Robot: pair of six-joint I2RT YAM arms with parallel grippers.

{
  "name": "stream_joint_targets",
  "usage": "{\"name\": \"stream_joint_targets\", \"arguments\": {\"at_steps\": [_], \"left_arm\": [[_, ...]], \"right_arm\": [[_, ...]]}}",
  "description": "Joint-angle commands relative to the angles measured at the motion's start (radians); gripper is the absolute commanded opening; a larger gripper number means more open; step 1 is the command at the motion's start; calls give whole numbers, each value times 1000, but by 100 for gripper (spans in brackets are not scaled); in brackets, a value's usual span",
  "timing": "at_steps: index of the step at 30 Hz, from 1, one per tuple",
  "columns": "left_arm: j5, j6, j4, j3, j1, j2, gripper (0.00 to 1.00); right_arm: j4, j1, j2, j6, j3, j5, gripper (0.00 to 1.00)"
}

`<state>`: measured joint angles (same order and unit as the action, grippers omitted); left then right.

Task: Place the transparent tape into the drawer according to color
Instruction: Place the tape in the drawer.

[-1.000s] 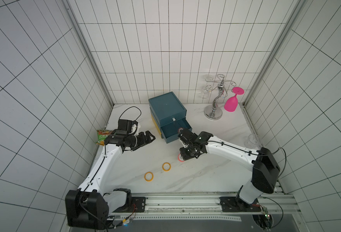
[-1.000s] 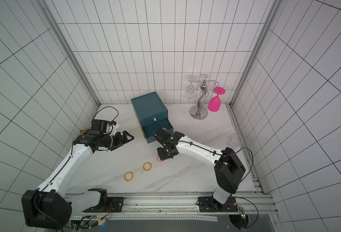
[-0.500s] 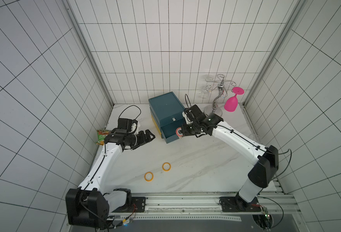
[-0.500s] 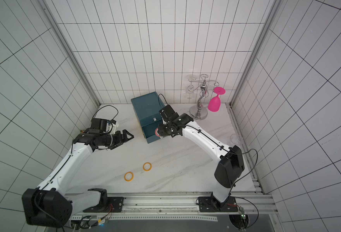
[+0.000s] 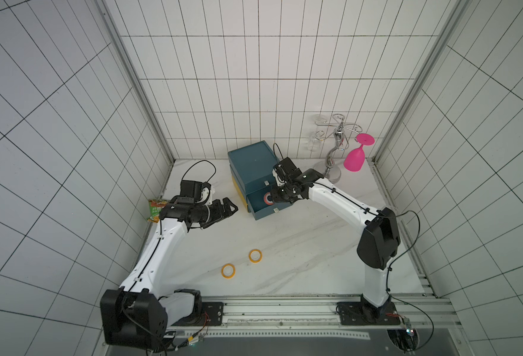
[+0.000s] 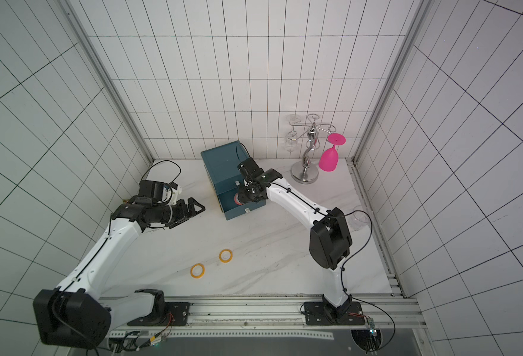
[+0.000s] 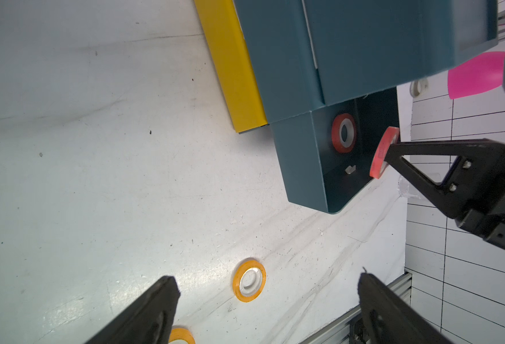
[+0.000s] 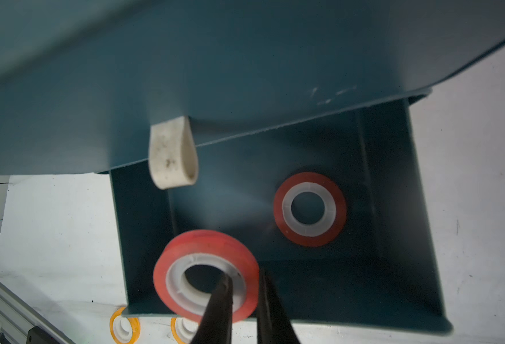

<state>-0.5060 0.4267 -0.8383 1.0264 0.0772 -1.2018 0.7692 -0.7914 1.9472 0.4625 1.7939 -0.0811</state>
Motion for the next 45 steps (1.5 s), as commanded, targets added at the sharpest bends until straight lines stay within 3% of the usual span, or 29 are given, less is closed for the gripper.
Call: {"name": "stream_joint_targets", "arguments": {"at_steps": [1, 4, 7, 15, 29, 39, 45], "left_arm": [[7, -4, 8, 35, -4, -10, 98], [5, 5, 22, 44, -5, -14, 98], [2, 16, 31, 63, -4, -29, 98], [10, 43, 73, 170, 6, -111, 98], [81, 96, 154, 413, 60, -316, 98], [166, 77, 146, 541, 114, -436, 97], [203, 63, 118, 604, 133, -499, 83]], "right_arm": [[-14, 6, 19, -12, 45, 3, 12], [-23, 6, 19, -14, 45, 2, 34], [-30, 6, 11, -16, 45, 1, 47], [-31, 6, -40, -15, 23, -14, 60], [-77, 6, -223, -10, -131, -50, 99], [-218, 7, -363, 29, -377, -79, 99], [-344, 7, -453, 51, -542, -83, 99]]}}
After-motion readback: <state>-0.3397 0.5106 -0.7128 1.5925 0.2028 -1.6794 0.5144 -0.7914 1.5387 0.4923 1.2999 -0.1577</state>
